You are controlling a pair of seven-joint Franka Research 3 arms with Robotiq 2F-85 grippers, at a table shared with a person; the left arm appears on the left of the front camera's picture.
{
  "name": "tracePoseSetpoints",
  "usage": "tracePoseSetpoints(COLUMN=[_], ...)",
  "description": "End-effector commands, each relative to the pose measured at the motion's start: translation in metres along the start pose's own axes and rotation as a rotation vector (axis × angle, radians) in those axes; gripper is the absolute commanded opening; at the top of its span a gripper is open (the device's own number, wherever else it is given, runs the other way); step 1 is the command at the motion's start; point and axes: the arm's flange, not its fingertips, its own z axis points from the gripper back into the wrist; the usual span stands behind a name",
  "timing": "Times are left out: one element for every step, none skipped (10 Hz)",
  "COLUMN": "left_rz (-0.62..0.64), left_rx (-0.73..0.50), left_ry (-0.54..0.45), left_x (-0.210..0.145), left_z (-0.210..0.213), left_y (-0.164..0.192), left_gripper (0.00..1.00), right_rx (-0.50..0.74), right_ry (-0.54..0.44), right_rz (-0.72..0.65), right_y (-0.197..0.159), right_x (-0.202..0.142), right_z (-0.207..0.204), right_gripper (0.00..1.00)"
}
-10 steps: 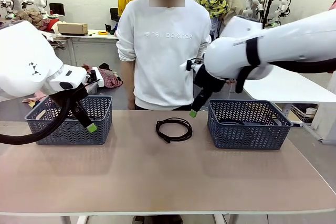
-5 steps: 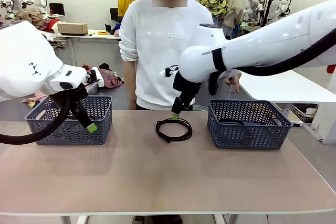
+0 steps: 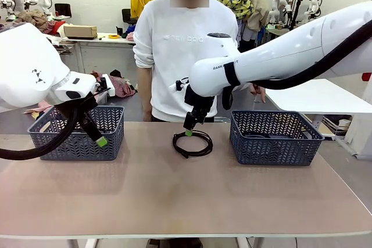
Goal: Organize the cables according to human instructions.
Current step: Pick up a bundle of cables and place it in the basket indicated by the human.
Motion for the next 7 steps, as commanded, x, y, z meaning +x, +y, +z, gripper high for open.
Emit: tracePoseSetpoints(left_rz=[0.004,0.004,0.004,0.004,0.004,0.004,0.004], left_rx=[0.005,0.005,0.005,0.005,0.005,0.005,0.005], left_ry=[0.001,0.001,0.001,0.001,0.001,0.001,0.001], left_x=[-0.0013,-0.0013,-0.0013,-0.0013,-0.0013,-0.0013,-0.0013], left_z=[0.001,0.001,0.001,0.001,0.001,0.001,0.001], left_y=[0.0006,0.0006,0.0006,0.0006,0.0006,0.0006,0.0006], left_gripper=[1.0,1.0,1.0,1.0,1.0,1.0,1.0], right_rx=[-0.004,-0.004,-0.004,-0.004,-0.004,-0.004,0.0], right_ry=[-0.007,-0.007,-0.007,-0.007,-0.007,-0.007,0.0], right_rz=[0.003,0.003,0.003,0.003,0.003,0.003,-0.003], right_y=[-0.0024,-0.0024,-0.0024,-0.0024,-0.0024,-0.0024,-0.0022], right_x=[-0.0029,-0.0029,-0.0029,-0.0029,-0.0029,-0.0029,-0.001], right_z=[0.0021,0.0021,0.0021,0.0021,0.0021,0.0021,0.0002], right_gripper=[1.0,1.0,1.0,1.0,1.0,1.0,1.0])
